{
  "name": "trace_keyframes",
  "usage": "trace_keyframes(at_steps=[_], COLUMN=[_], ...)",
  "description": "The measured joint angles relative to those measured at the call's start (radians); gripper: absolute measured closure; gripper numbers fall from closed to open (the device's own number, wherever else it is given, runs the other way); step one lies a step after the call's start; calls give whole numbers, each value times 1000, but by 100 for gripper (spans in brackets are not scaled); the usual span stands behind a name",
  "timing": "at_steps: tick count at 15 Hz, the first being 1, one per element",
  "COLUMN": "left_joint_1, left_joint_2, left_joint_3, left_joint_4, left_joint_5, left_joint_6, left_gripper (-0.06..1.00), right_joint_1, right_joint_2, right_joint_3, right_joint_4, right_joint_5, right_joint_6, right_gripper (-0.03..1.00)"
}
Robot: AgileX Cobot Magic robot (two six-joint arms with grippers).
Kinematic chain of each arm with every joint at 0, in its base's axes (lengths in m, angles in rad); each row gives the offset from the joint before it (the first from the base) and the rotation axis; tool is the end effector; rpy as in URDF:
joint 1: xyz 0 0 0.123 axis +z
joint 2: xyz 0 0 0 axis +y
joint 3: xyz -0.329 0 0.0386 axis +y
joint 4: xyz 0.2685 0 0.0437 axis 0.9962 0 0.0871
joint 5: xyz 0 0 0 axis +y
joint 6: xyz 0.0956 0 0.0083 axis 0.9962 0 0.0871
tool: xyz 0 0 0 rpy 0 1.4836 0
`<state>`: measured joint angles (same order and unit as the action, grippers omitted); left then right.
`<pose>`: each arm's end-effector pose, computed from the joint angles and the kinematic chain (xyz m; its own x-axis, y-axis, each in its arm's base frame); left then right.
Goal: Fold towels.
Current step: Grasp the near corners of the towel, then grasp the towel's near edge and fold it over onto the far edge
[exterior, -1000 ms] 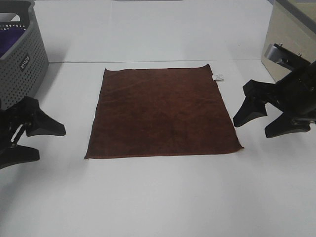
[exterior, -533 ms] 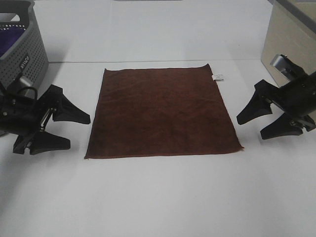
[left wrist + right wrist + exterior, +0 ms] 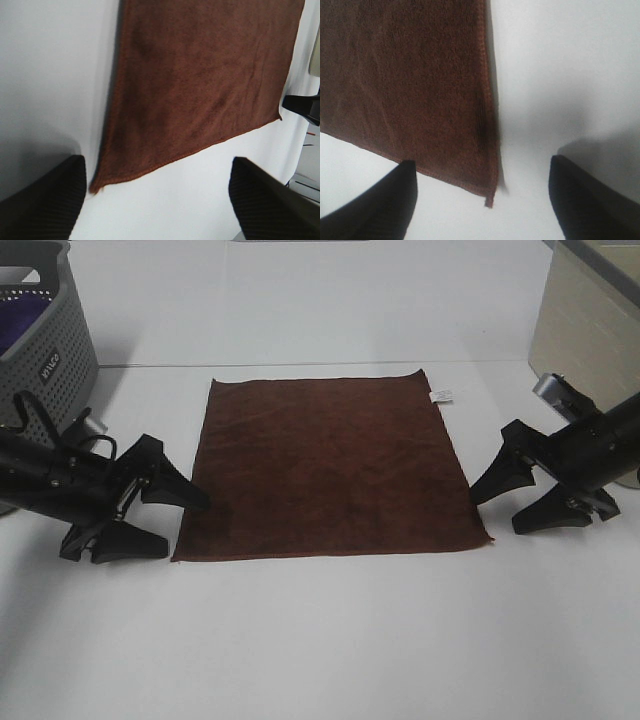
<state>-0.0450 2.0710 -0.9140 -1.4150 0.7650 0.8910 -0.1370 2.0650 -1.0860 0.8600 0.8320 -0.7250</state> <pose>0.3605 -0.0820 0.0993 -0.9585 -0.2845 -0.0210 -0.1801 0.6605 -0.7289 0.3844 0.0013 0.1165 -0.9921 0.0856 -0.0915 0.0206 0.8317 0.5548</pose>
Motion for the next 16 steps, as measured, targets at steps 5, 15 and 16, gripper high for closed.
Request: trace_keyframes(at_steps=[5, 15, 16], left_joint_1=[-103, -103, -103], left_joint_2=[50, -16, -37], left_joint_3=[-83, -44, -7], left_joint_4=[-11, 213, 224], left_joint_5=[-21, -37, -34], left_joint_6=[-50, -246, -254], left_gripper=[26, 94, 94], right_joint_1=[128, 135, 135], right_joint_2=[55, 54, 37], right_joint_3=[-43, 9, 52], right_joint_4=[60, 22, 16], right_joint_5=[-3, 31, 31], right_joint_6=[-11, 81, 82], right_gripper=[40, 97, 97])
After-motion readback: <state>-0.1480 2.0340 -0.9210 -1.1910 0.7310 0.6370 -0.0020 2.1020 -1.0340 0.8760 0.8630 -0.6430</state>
